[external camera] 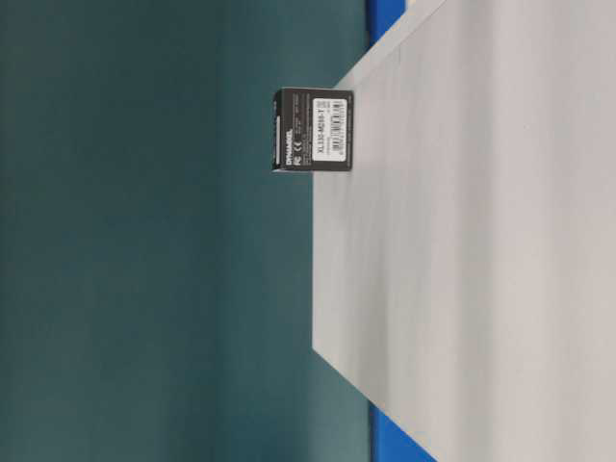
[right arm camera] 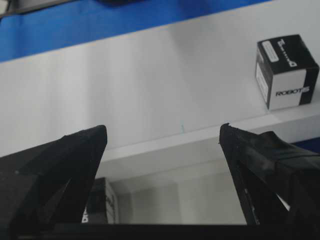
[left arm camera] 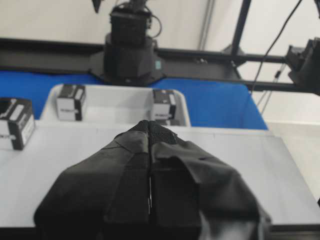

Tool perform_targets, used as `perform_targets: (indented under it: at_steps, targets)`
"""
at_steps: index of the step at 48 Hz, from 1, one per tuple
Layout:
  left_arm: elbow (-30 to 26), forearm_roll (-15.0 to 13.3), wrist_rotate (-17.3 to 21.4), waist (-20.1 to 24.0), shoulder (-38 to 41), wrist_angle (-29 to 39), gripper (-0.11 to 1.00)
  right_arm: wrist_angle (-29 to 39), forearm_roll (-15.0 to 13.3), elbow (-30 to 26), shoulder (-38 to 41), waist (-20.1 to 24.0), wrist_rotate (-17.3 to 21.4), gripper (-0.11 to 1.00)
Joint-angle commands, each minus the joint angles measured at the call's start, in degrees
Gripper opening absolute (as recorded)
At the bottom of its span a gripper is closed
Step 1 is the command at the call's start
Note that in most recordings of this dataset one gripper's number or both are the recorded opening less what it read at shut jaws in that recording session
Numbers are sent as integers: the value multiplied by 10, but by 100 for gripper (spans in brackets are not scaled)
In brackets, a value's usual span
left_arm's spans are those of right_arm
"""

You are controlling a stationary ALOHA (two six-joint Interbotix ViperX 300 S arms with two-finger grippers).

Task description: Place the box from the white plastic tray onto the white base.

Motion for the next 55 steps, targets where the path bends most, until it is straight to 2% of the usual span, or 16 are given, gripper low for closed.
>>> perform_targets:
  at_steps: [1,15,27,55]
  targets:
    - [-6,2,0,-1,6,-4,-7,-9,0,-4,0,2,-1,98]
    - [-4,1,-1,-2,13,-3,-7,-11,0,0,0,3,-1,98]
    - [3,1,-2,-11,16,-3,-7,-42,0,0,-2,3,-1,98]
    - [4,2,-2,-16,15,-3,-7,-23,2,6,-2,4,4,98]
